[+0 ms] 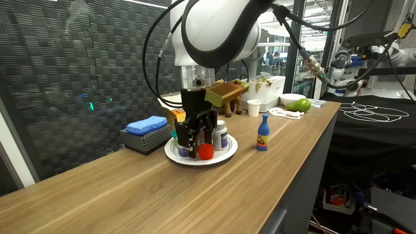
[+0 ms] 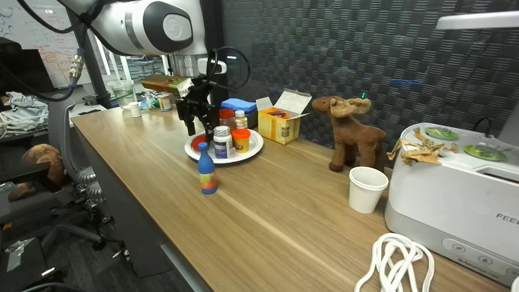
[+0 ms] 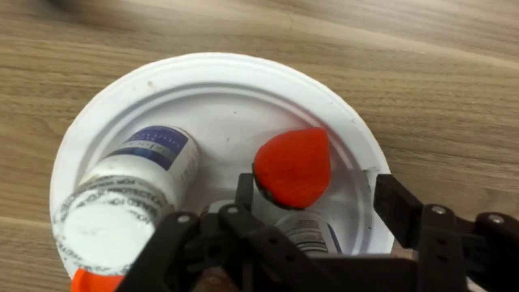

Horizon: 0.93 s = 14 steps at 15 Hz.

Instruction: Pick up all the objects surrounding the white plate and arrange them on the plate

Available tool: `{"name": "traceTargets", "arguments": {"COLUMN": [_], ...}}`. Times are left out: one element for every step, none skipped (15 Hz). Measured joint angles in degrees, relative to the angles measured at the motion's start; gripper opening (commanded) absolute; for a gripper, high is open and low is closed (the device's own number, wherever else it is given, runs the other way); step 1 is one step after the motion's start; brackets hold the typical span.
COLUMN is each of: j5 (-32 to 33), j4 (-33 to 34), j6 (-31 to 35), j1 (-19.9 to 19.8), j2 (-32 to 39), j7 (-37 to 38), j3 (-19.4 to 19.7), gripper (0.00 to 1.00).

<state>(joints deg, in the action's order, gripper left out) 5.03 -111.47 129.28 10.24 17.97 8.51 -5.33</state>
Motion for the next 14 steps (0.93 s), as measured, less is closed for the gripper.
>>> {"name": "traceTargets", "arguments": {"j5": [-0.43,-0.97,-1.37,-1.83,-2.29,-2.78,-3.38,-3.67,-3.94,-4.30,-4.57,-4.85,-5.18,-5.28], "j4": [0.00,0.00,0.01,0.01,0.03,0.05,0.05,0.03,-0.07,-0.21,-0.53,-1.06,-1.75,-2.50], "j6": [-0.13,-0.26,-0.56,-0.93,-1.64,-2.74,-4.09,-5.30,-6.31,-7.00,-7.48,-7.68,-7.77,-7.80], "j1": [0.00,0.00,-0.01,-0.06,-0.21,-0.48,-0.89,-1.35,-1.91,-2.51,-3.18,-3.87,-4.62,-5.35], "j2": [-0.03,-0.10,-0.28,-0.61,-1.22,-2.11,-3.32,-4.66,-6.23,-7.73,-9.35,-10.99,-12.55,-13.95], "j7": [-0.54,-1.03,-1.27,-1.28,-1.29,-1.29,-1.29,-1.24,-1.14,-1.03,-0.70,-0.24,0.33,1.01], "j3": [-0.21,-0.37,-0.43,-0.43,-0.43,-0.42,-0.37,-0.25,-0.01,0.30,0.72,1.24,1.82,2.41], "gripper": [1.00,1.00,1.00,1.00,1.00,1.00,1.00,1.00,1.00,1.00,1.00,1.00,1.00,1.00]}}
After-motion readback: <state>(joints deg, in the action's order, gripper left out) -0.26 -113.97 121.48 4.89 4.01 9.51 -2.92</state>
